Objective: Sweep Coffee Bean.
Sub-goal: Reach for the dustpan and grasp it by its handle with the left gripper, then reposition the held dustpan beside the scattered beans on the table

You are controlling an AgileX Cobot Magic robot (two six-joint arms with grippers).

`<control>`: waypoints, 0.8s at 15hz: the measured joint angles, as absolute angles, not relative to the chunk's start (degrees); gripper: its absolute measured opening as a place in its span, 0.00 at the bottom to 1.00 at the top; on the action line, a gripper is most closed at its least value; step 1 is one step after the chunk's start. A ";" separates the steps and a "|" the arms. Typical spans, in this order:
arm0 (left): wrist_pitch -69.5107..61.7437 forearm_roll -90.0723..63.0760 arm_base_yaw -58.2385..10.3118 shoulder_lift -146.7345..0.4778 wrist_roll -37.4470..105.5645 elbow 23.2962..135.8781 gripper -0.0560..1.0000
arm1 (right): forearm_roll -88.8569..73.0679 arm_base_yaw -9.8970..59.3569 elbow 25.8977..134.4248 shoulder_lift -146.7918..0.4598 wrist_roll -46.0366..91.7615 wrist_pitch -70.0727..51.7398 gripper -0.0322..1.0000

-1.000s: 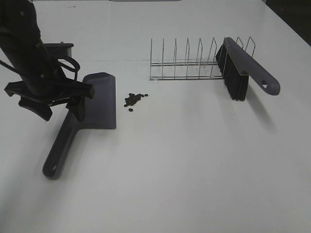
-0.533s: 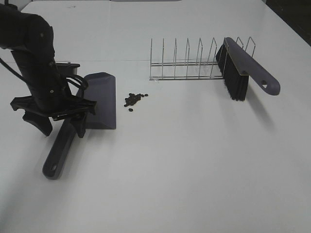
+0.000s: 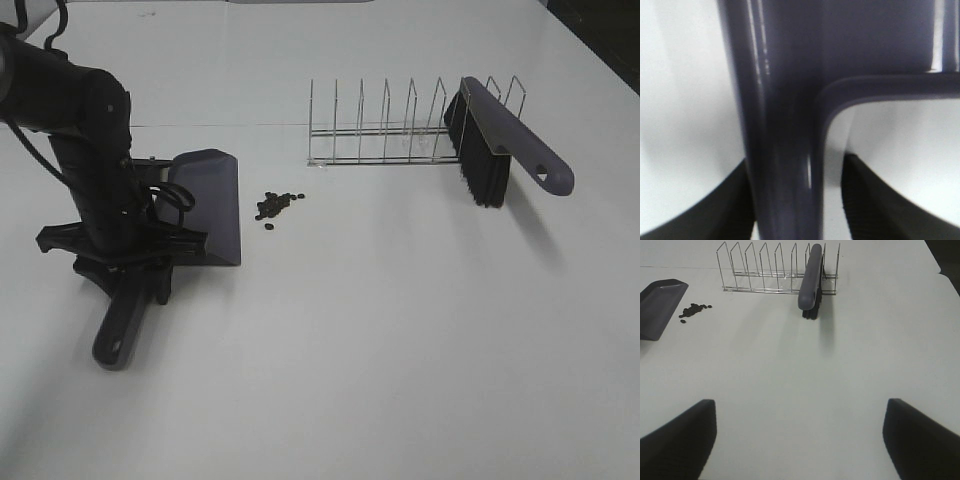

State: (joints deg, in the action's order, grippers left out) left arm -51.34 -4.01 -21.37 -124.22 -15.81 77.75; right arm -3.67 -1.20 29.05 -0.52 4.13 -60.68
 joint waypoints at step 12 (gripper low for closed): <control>-53.97 2.81 -21.43 -112.19 -18.62 77.75 0.36 | -3.67 -1.20 29.34 -0.80 4.13 -59.64 0.78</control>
